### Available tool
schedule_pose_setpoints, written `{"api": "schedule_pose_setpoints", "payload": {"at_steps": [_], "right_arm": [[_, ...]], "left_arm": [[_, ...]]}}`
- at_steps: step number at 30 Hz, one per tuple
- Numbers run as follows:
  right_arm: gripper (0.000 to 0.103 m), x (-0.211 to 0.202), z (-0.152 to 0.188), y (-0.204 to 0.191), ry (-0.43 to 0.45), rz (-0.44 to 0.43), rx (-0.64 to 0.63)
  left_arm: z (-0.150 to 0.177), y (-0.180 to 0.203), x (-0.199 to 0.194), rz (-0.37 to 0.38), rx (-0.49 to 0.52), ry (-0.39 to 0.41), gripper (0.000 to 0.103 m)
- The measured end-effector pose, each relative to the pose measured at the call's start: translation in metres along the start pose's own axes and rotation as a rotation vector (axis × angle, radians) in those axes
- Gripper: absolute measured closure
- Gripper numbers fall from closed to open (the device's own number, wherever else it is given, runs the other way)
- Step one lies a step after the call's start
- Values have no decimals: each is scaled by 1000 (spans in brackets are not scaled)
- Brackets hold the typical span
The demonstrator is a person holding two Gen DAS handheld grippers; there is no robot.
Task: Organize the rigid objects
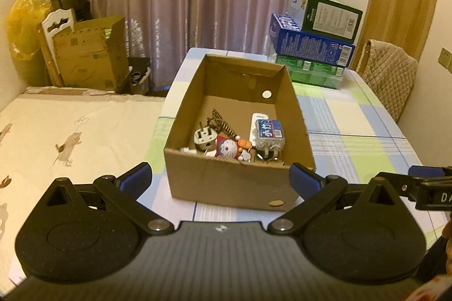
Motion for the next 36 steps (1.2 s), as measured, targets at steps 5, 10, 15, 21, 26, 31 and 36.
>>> {"api": "schedule_pose_setpoints", "payload": {"at_steps": [5, 10, 15, 21, 26, 31, 36], "right_arm": [[4, 0, 13, -6, -13, 11, -11], [4, 2, 23, -10, -33, 16, -35], [4, 4, 28, -9, -43, 27, -39], [4, 4, 25, -6, -35, 39, -45], [4, 2, 22, -5, -27, 45, -44], [4, 2, 23, -5, -26, 49, -46], [4, 3, 23, -6, -29, 47, -48]], "left_arm": [[12, 6, -3, -18, 55, -20, 2], [22, 13, -3, 3, 61, -28, 1], [28, 16, -4, 3, 65, -35, 1], [29, 14, -3, 12, 31, -53, 2], [30, 14, -2, 6, 34, -55, 2], [30, 15, -3, 7, 32, -47, 1], [31, 18, -2, 9, 40, -47, 1]]}}
Point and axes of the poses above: each gripper's, at about its wrist camera, not at the fingertips, and x roughly the way its jaws point, y to its right, z to its underside, the point moved 9 cm from there along x, roughly the way its jaws point, and after that the axes turned 6 degrees about -z, right-handed, at the moved point
